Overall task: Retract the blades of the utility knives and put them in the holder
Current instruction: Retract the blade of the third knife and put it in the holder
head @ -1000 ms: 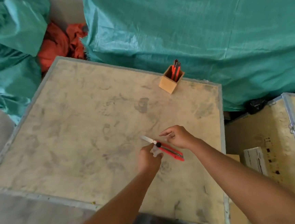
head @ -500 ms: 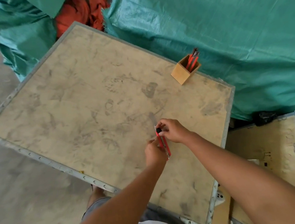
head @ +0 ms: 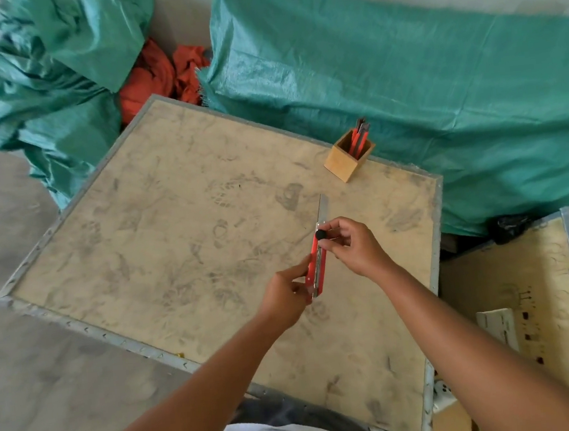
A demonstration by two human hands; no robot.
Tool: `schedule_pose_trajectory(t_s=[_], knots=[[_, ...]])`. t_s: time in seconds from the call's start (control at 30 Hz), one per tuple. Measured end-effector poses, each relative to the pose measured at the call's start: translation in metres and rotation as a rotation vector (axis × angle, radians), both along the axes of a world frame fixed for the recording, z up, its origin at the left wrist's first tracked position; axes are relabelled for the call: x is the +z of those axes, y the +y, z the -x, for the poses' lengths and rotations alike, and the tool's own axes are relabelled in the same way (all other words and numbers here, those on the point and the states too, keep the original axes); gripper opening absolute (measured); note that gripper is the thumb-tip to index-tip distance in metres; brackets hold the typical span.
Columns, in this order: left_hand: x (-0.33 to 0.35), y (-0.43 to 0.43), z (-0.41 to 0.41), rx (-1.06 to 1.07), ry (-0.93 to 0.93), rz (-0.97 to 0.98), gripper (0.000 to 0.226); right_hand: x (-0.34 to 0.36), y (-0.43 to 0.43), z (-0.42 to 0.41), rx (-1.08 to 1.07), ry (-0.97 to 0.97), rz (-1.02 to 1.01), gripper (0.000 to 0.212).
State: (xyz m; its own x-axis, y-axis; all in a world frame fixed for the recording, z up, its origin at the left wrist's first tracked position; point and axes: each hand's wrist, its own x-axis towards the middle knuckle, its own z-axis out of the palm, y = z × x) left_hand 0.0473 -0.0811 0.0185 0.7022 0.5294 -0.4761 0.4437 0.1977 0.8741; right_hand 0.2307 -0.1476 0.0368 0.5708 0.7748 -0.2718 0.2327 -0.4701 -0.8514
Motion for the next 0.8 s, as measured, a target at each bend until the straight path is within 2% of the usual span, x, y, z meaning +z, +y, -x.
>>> schedule_pose_trajectory(t_s=[0.1,0.2,0.33,0.4,0.53,0.63,0.8], knots=[[0.019,0.016,0.007,0.011,-0.063,-0.023,0.06,0.021,0.007,0.007,-0.035,-0.02,-0.079,0.019],[0.038,0.035,0.011,0.035,-0.135,-0.011,0.055,0.037,0.015,0.019,0.024,-0.078,-0.05,0.021],[0.068,0.069,0.014,0.033,-0.211,-0.016,0.066,0.05,0.025,0.042,0.091,-0.097,-0.03,0.023],[0.083,0.087,0.017,0.008,-0.245,-0.002,0.063,0.059,0.031,0.053,0.088,-0.109,-0.064,0.024],[0.1,0.115,0.024,-0.099,-0.268,0.059,0.049,0.076,0.043,0.066,0.051,-0.161,-0.099,0.026],[0.11,0.13,0.025,-0.158,-0.292,0.095,0.051,0.088,0.048,0.072,0.035,-0.192,-0.133,0.031],[0.121,0.139,0.019,-0.207,-0.32,0.108,0.051,0.1,0.054,0.078,-0.07,-0.238,-0.155,0.019]])
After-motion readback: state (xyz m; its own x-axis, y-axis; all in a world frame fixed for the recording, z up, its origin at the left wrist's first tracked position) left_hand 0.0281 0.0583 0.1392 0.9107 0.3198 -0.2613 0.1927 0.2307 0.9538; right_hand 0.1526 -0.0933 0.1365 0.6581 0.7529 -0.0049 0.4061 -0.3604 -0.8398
